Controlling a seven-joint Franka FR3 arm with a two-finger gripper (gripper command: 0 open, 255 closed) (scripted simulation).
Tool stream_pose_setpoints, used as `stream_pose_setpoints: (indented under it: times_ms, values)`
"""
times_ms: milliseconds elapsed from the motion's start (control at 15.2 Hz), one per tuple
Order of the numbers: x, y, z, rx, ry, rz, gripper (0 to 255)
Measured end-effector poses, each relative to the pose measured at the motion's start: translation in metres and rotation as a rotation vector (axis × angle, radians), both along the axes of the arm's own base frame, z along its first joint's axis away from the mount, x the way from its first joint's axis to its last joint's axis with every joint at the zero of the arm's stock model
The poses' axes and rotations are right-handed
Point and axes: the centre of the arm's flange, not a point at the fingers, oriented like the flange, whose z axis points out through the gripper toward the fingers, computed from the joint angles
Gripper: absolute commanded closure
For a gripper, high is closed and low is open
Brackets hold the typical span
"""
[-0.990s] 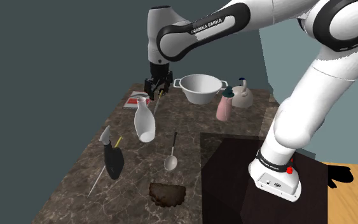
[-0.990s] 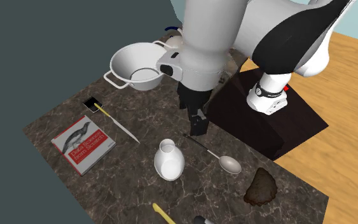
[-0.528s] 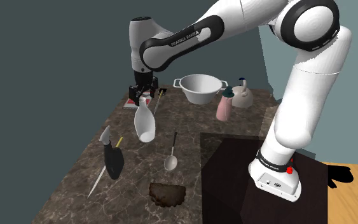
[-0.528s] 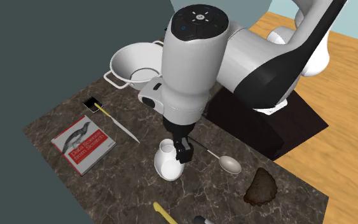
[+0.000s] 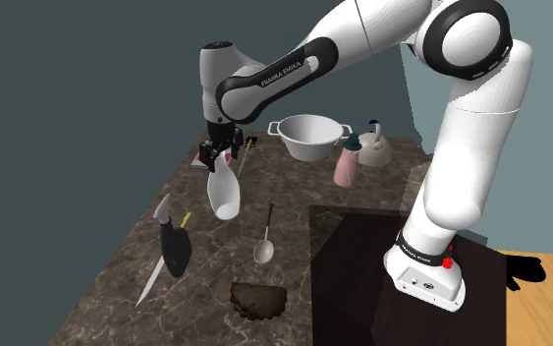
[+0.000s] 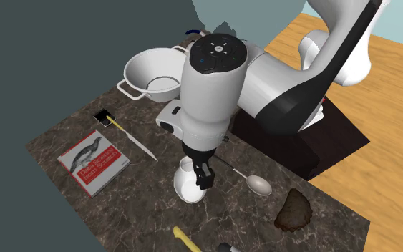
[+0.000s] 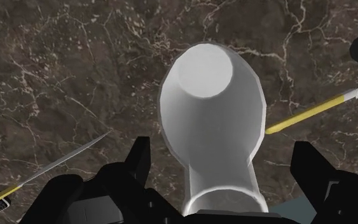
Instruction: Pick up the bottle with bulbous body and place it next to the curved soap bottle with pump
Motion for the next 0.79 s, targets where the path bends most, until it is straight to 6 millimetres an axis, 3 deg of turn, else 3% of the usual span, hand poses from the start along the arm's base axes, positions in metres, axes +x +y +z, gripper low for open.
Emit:
stream_pose_setpoints:
  times_ms: [264,330,792]
  values:
    - [0.0003,0.0003,-0.0009,0.000,0.000,0.000,0]
    - [0.0003,0.0003,-0.0010,0.000,0.000,0.000,255]
    - [0.0003,0.0003,-0.0007,0.000,-0.001,0.000,255]
